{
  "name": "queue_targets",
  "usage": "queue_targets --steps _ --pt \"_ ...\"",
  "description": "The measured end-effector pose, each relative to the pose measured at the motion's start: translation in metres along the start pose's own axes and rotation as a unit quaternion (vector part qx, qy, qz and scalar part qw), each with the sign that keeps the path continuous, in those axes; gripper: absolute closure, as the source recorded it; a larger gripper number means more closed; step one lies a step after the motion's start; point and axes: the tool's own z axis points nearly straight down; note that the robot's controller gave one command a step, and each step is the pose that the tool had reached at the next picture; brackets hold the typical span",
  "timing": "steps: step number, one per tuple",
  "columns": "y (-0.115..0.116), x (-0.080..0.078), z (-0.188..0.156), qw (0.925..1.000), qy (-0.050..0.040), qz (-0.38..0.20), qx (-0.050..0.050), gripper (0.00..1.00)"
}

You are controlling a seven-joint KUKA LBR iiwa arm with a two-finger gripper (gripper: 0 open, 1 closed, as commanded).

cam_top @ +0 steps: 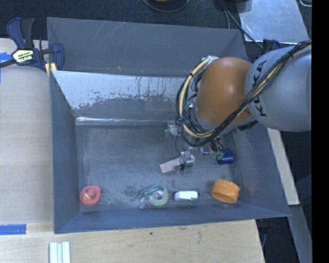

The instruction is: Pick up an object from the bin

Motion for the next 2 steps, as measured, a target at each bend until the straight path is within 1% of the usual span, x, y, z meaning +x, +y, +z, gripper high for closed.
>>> queue_targets --steps 1,2 --pt "-0.001 0.014 -0.048 0.9999 -0.0011 -0.015 0.000 0.00" --pt "-0.010 0.010 0.002 0.9996 -0.0001 -0.030 0.000 0.00"
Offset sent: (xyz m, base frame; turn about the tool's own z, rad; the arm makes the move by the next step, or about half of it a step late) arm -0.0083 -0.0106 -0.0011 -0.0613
